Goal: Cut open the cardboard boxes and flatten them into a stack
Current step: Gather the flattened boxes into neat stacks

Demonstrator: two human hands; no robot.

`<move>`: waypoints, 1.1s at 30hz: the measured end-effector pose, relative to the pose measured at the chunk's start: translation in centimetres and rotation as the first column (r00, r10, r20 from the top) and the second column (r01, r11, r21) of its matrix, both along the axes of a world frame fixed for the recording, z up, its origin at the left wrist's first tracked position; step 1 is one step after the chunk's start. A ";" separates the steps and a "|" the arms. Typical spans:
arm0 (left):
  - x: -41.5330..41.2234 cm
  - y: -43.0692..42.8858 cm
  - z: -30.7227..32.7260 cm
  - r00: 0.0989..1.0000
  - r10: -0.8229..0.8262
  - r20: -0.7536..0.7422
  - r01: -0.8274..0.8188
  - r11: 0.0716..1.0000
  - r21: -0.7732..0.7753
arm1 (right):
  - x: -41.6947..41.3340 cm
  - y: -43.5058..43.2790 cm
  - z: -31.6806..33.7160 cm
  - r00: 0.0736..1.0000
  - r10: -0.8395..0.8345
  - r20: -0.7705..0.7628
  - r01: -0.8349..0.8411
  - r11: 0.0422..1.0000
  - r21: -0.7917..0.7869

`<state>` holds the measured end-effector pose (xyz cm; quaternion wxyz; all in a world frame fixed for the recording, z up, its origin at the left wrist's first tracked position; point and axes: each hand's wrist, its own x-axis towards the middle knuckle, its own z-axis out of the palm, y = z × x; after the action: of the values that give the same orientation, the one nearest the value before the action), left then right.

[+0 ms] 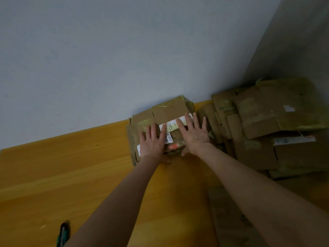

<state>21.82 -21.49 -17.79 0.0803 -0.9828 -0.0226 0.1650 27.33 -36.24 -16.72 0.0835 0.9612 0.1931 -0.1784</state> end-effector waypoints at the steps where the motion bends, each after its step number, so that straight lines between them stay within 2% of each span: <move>1: -0.1 0.0 0.6 1.000 -0.013 -0.009 0.013 1.000 -0.017 | -0.3 -0.2 0.3 1.000 -0.011 -0.007 0.011 1.000 0.012; 3: -0.5 -0.1 1.9 0.995 -0.092 0.021 0.094 0.992 -0.078 | -1.0 -0.6 1.2 0.999 -0.037 0.006 0.036 0.997 0.071; 6: -1.5 -1.6 3.3 0.938 -0.286 0.195 0.320 0.932 -0.169 | -2.8 -1.6 2.7 0.989 -0.100 0.108 0.076 0.976 0.205; 8: -2.3 -3.4 3.9 0.922 -0.273 0.273 0.347 0.897 -0.274 | -4.2 -2.8 3.6 0.971 -0.174 0.165 0.127 0.957 0.261; 11: -4.0 -6.5 3.8 0.947 -0.230 0.224 0.307 0.854 -0.421 | -7.0 -5.4 4.4 0.941 -0.274 0.196 0.208 0.930 0.303; 14: -6.3 -9.4 2.8 0.984 -0.172 0.040 0.164 0.808 -0.566 | -11.0 -8.8 4.3 0.897 -0.406 0.174 0.342 0.888 0.306; 17: -8.3 -12.3 2.1 0.980 0.040 -0.195 -0.166 0.698 -0.696 | -14.8 -12.4 3.6 0.845 -0.528 0.088 0.497 0.835 0.236; 19: -9.9 -14.1 1.8 0.911 0.206 -0.359 -0.412 0.519 -0.749 | -17.4 -15.0 2.8 0.787 -0.616 0.025 0.602 0.777 0.181; 21: -11.7 -15.6 1.6 0.818 0.291 -0.497 -0.572 0.310 -0.759 | -19.5 -17.2 1.9 0.728 -0.682 -0.060 0.681 0.713 0.167; 23: -13.0 -16.9 1.3 0.767 0.341 -0.544 -0.626 0.208 -0.752 | -20.8 -18.5 1.0 0.683 -0.710 -0.173 0.731 0.661 0.172; 26: -14.1 -18.0 1.0 0.703 0.463 -0.540 -0.659 0.141 -0.738 | -22.0 -19.4 0.2 0.702 -0.654 -0.282 0.706 0.692 0.150; 28: -15.0 -18.6 0.9 0.651 0.516 -0.557 -0.698 0.116 -0.707 | -22.9 -20.1 0.1 0.732 -0.625 -0.273 0.675 0.718 0.166; 30: -16.0 -18.7 1.2 0.633 0.527 -0.568 -0.693 0.058 -0.719 | -23.3 -21.3 0.3 0.750 -0.632 -0.195 0.661 0.722 0.205; 31: -16.4 -18.5 1.4 0.637 0.532 -0.558 -0.672 0.029 -0.740 | -23.4 -22.1 0.5 0.740 -0.658 -0.141 0.671 0.704 0.235; 33: -16.5 -17.1 2.1 0.645 0.560 -0.520 -0.616 -0.022 -0.787 | -22.9 -23.4 1.2 0.654 -0.749 -0.105 0.736 0.598 0.318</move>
<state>5.35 -38.56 -15.73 -0.5808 -0.7197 -0.3317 0.1862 4.42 -59.62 -15.53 -0.1578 0.9568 -0.1983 -0.1427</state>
